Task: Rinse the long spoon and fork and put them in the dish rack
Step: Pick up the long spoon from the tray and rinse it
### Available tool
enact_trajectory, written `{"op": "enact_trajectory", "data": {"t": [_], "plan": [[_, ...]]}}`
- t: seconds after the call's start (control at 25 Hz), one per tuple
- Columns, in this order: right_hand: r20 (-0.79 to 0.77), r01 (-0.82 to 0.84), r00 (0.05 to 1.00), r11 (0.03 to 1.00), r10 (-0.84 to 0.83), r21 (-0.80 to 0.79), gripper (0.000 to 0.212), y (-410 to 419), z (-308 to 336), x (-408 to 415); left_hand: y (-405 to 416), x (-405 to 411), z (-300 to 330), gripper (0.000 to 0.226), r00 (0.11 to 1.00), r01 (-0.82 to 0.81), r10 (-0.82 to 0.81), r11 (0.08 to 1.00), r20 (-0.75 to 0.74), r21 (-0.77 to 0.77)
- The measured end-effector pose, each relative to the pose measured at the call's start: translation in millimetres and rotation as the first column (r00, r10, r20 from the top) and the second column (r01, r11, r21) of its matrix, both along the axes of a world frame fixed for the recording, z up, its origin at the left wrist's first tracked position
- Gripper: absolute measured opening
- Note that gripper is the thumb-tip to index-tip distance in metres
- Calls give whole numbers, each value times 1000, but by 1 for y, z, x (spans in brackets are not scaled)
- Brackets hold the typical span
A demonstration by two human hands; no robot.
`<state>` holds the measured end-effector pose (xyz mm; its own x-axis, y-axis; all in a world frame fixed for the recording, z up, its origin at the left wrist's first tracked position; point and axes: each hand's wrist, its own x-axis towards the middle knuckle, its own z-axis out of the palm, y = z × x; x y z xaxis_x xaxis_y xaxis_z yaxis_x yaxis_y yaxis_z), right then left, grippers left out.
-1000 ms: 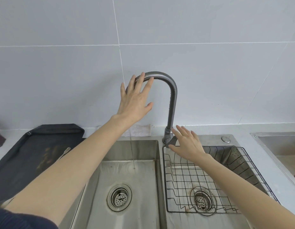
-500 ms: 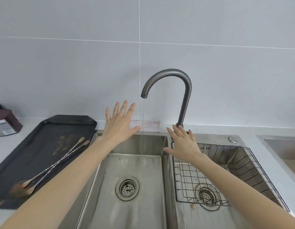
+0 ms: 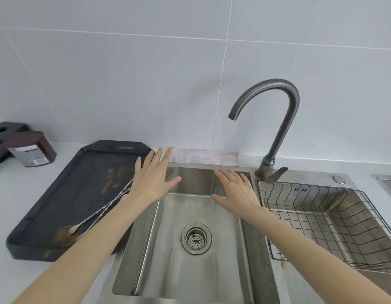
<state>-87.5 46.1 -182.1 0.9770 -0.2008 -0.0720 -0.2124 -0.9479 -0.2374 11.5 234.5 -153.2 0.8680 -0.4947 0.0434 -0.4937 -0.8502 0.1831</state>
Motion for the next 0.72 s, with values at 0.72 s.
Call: {"op": "enact_trajectory", "data": {"t": [0.72], "plan": [[-133,-20,990,972,52,234,42,132,-55,114,112,84,-80,54,951,-174,185,983,-246,66]]}}
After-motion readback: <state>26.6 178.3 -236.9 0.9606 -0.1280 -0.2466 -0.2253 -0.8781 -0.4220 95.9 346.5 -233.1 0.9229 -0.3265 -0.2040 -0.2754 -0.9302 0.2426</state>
